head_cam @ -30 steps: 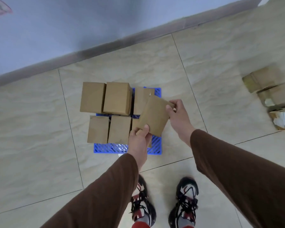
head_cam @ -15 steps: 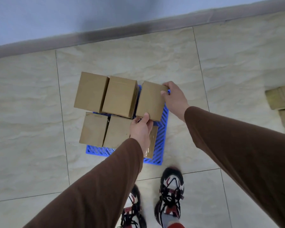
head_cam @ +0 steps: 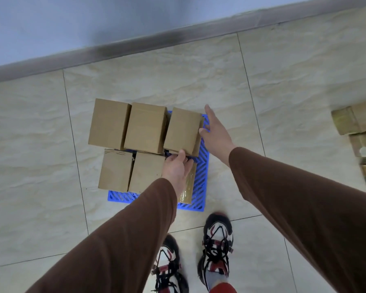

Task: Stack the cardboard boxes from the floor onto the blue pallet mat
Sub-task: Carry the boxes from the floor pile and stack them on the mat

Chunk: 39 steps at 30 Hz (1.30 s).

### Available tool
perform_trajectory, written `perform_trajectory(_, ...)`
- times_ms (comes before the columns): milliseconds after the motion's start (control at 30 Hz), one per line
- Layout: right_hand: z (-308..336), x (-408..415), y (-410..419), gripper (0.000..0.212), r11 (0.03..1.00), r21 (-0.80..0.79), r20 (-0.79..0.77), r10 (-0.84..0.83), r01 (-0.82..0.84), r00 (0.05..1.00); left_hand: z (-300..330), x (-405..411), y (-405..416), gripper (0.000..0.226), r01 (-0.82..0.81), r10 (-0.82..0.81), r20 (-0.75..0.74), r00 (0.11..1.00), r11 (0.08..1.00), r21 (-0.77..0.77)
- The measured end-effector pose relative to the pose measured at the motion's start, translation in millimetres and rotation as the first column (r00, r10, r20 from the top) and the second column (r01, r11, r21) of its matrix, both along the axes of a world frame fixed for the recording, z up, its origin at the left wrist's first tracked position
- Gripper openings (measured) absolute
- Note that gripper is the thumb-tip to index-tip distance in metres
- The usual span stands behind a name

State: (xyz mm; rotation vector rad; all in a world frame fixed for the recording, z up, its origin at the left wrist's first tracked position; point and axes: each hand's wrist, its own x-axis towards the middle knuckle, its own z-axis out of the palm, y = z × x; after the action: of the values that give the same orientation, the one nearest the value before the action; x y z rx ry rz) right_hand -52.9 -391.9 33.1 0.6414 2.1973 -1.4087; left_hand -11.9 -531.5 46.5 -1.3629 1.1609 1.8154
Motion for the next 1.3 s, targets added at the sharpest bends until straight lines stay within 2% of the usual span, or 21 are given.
perform_trajectory(167, 33.4, 53.4, 28.4, 0.070, 0.990, 0.062, -0.023, -0.124, 0.125, 0.992, 35.7, 22.0, 9.7, 0.049, 0.179, -0.179, -0.008, 0.984, 0.984, -0.010)
perform_trajectory(267, 62.0, 95.7, 52.9, 0.066, 0.955, 0.091, -0.011, -0.284, 0.284, 0.959, 65.4, 36.8, 17.4, 0.047, 0.271, -0.272, -0.040, 0.961, 0.962, -0.029)
perform_trajectory(433, 115.8, 169.9, 98.3, 0.061, 0.781, 0.006, 0.058, -0.624, 0.625, 0.779, 98.9, 56.4, 41.1, 0.049, 0.482, -0.499, -0.104, 0.860, 0.863, -0.154)
perform_trajectory(567, 143.5, 222.2, 133.1, 0.053, 0.640, -0.015, 0.042, -0.767, 0.768, 0.640, 118.3, 73.6, 81.9, 0.048, 0.633, -0.677, -0.113, 0.727, 0.726, -0.269)
perform_trajectory(700, 151.1, 272.3, 171.2, 0.044, 0.545, -0.020, 0.023, -0.838, 0.838, 0.546, 122.6, 102.6, 128.6, 0.053, 0.739, -0.808, -0.133, 0.574, 0.582, -0.339)
perform_trajectory(900, 149.8, 356.1, 249.8, 0.036, 0.506, -0.005, 0.063, -0.861, 0.863, 0.505, 124.4, 171.7, 212.5, 0.054, 0.739, -0.852, -0.093, 0.515, 0.497, -0.455)
perform_trajectory(1000, 151.7, 386.5, 309.8, 0.039, 0.509, 0.048, 0.054, -0.860, 0.859, 0.507, 120.8, 207.3, 258.7, 0.054, 0.741, -0.861, -0.075, 0.503, 0.474, -0.475)
perform_trajectory(1300, 134.7, 393.3, 463.4, 0.039, 0.491, 0.144, 0.020, -0.869, 0.859, 0.494, 105.5, 239.1, 388.9, 0.054, 0.791, -0.905, -0.097, 0.415, 0.412, -0.453)
